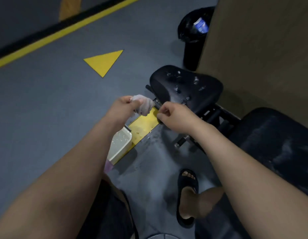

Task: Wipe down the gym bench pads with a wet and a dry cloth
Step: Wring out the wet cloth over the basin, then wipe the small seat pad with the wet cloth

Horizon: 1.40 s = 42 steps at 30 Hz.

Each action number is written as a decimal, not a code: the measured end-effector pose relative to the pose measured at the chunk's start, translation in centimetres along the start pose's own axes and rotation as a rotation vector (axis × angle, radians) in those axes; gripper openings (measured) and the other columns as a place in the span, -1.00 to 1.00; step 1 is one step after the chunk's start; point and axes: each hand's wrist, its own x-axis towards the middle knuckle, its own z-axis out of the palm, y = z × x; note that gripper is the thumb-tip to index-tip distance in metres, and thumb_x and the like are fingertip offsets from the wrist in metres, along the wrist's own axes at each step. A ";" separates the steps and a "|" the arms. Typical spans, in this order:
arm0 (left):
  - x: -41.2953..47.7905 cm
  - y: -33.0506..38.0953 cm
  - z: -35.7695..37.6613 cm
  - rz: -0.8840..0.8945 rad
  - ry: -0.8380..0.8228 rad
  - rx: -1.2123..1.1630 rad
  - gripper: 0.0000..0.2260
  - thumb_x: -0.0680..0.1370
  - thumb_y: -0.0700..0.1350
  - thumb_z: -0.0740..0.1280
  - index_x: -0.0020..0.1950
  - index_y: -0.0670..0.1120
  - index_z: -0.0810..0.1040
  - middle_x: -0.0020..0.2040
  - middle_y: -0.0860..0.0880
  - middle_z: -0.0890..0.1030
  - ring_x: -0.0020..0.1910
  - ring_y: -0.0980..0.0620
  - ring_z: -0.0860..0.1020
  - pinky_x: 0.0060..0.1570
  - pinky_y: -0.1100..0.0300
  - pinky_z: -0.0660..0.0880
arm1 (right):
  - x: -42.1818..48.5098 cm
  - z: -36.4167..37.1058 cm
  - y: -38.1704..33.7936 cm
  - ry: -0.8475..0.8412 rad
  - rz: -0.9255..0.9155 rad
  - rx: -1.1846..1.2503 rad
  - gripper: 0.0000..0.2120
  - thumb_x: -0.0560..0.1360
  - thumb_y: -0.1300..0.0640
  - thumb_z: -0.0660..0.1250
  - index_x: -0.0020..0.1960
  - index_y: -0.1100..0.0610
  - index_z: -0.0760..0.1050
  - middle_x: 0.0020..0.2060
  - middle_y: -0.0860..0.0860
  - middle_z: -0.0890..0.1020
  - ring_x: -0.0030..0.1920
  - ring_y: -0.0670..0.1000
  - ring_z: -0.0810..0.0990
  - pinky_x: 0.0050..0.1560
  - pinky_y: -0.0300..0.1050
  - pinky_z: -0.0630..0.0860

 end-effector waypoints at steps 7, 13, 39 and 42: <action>-4.3 6.7 7.9 0.115 -0.130 -0.147 -0.87 0.65 -0.16 0.34 0.05 -0.18 0.65 -0.12 -0.12 0.69 -0.15 0.01 0.61 -0.06 0.20 0.54 | -4.2 -4.3 3.9 0.287 0.063 0.435 -0.58 0.53 -0.07 0.45 0.33 0.03 0.48 0.19 0.03 0.52 0.13 0.01 0.57 0.27 -0.08 0.50; -1.9 6.5 11.0 0.039 -0.076 -0.097 -0.94 0.59 -0.23 0.42 0.04 -0.17 0.60 -0.03 -0.25 0.67 -0.07 -0.19 0.62 0.08 -0.22 0.56 | -3.7 -5.6 7.6 0.279 0.140 0.759 -0.75 0.48 0.08 0.48 -0.25 0.05 0.43 -0.33 0.01 0.53 -0.27 0.01 0.50 -0.11 -0.03 0.52; 13.7 -1.1 11.6 0.164 -0.171 0.769 -0.83 0.52 -0.09 0.38 0.11 -0.02 0.57 0.06 -0.06 0.47 0.21 -0.17 0.47 0.27 0.05 0.41 | 6.8 -0.8 16.4 0.419 0.035 0.123 -0.85 0.51 0.14 0.50 0.01 -0.10 0.66 0.04 -0.24 0.43 0.13 0.17 0.57 0.26 0.15 0.55; 13.3 -1.9 11.0 0.130 -0.176 0.763 -0.73 0.53 -0.08 0.40 0.21 -0.06 0.53 0.12 -0.07 0.41 0.28 -0.18 0.42 0.31 0.04 0.39 | 6.0 -0.1 16.0 0.457 0.016 -0.091 -0.83 0.54 0.19 0.47 0.10 0.02 0.67 0.19 -0.04 0.49 0.21 0.14 0.44 0.31 -0.09 0.43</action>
